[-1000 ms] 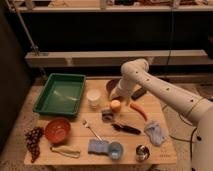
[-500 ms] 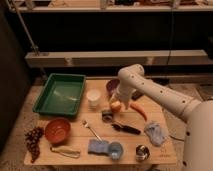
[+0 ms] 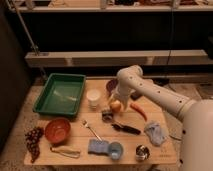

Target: Place apple in metal cup

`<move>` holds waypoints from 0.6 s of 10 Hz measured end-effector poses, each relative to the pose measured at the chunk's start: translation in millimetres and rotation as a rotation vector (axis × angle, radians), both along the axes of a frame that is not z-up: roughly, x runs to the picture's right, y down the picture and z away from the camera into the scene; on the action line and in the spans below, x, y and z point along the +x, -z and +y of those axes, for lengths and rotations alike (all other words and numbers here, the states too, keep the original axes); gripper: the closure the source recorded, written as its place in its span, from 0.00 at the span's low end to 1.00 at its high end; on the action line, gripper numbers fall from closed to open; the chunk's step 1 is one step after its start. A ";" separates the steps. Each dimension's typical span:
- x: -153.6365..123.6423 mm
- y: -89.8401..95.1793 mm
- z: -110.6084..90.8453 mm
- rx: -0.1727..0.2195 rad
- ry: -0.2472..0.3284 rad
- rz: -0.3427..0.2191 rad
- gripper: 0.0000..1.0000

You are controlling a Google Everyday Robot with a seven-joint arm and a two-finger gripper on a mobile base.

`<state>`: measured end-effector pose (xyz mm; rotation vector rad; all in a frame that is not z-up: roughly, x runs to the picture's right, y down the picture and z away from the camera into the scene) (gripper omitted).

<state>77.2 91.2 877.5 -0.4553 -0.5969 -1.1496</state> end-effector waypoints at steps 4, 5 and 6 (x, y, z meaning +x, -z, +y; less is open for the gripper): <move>-8.5 -8.3 -0.5 -0.003 -0.003 -0.007 0.35; -9.7 -10.8 1.2 -0.006 0.000 -0.006 0.35; -10.5 -13.6 3.1 -0.009 0.002 -0.006 0.35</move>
